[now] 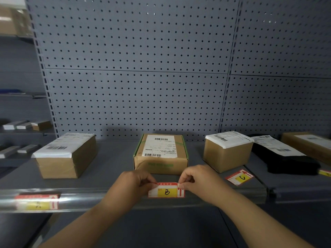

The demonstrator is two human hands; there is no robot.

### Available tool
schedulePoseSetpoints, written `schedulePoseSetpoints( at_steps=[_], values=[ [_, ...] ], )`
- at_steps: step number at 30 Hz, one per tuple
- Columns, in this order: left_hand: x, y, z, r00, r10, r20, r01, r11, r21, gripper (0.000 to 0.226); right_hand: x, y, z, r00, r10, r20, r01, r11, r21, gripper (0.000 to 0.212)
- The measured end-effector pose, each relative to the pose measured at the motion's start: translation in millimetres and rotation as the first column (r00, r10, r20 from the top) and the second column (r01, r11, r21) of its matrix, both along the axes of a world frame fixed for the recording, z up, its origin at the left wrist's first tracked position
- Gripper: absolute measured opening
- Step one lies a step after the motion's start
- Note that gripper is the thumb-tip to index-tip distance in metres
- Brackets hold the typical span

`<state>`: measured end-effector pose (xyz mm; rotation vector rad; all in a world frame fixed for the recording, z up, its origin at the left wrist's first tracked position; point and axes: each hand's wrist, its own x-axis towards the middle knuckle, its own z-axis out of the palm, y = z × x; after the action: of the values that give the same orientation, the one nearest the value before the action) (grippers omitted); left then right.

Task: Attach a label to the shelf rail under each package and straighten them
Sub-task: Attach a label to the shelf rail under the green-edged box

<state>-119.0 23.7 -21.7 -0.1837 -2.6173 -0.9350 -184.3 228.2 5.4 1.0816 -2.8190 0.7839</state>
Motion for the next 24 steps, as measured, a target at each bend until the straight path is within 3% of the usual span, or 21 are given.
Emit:
schedulePoseSetpoints(
  at_steps=[7,13,24],
  values=[
    [1,1,6,0.994,0.058,0.097,-0.059,0.998,0.016,0.031,1,-1,1,1.000,-0.005,0.012,0.005,1.000,-0.004,0.011],
    [1,3,11,0.982,0.098,0.161,-0.103,0.995,0.019,0.019,1,-3,0,0.999,-0.028,0.027,0.029,0.999,-0.016,0.010],
    [2,5,13,0.976,0.113,0.185,-0.117,0.993,0.010,0.021,1,-3,2,0.997,-0.042,0.060,0.042,0.999,-0.011,0.008]
  ],
)
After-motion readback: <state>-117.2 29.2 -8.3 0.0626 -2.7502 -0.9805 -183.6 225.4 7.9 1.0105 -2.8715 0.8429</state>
